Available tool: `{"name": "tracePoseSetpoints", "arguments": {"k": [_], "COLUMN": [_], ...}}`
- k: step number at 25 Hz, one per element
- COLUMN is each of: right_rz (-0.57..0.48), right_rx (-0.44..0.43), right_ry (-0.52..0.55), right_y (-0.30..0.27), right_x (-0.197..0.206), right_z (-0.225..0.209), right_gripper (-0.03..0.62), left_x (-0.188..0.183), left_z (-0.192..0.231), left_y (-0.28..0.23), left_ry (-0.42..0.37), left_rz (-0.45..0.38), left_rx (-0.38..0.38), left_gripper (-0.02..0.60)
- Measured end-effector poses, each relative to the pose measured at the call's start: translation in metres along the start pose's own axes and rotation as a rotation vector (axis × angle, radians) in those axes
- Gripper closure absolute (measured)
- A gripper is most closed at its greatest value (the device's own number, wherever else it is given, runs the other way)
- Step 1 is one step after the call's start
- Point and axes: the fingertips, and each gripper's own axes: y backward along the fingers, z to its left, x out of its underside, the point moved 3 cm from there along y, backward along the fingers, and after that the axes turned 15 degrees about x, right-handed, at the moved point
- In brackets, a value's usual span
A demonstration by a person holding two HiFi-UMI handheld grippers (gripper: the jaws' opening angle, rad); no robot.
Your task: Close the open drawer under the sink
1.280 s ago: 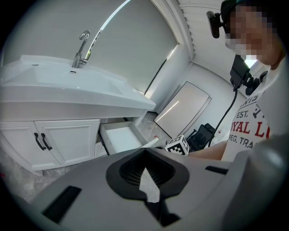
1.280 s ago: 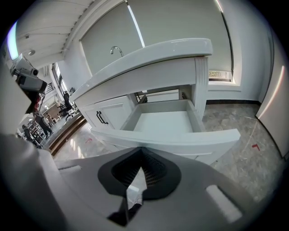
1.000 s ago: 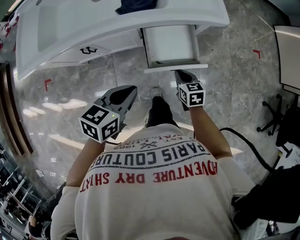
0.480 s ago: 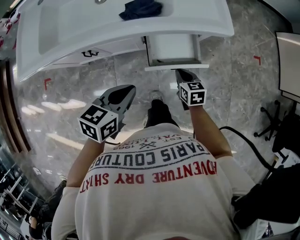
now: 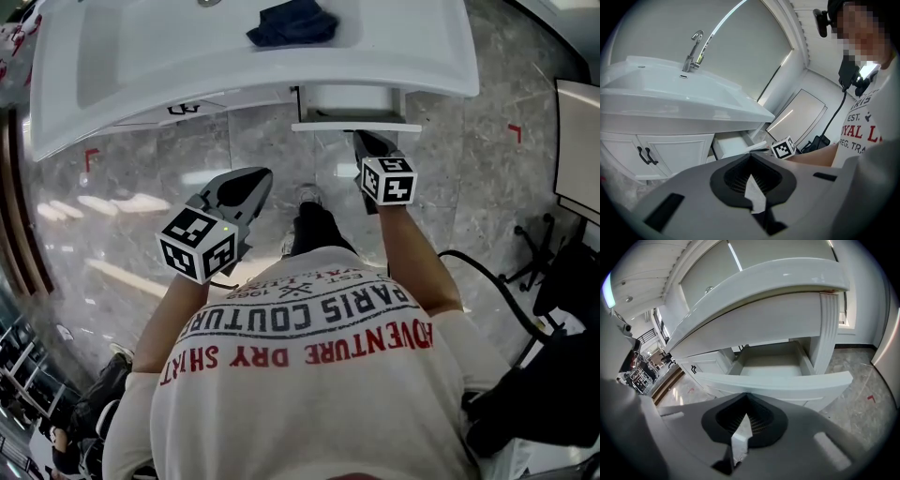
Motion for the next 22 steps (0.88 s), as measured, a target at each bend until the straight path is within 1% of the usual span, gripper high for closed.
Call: {"name": "tracePoseSetpoints", "arguments": {"k": [9, 22], "right_rz": [-0.014, -0.04], "right_rx": [0.011, 0.026], "right_ry": [-0.02, -0.021], "right_y": [-0.028, -0.055], "right_x": [-0.032, -0.067], "right_z": [-0.004, -0.008], "right_gripper": [0.592, 0.592], "left_x": [-0.008, 0.003], "left_z": [0.019, 0.032], "left_y": [-0.002, 0.009], "left_ry": [0.02, 0.061], "left_rz": [-0.015, -0.013], "left_rx": [-0.012, -0.039], "left_gripper": [0.581, 0.581]}}
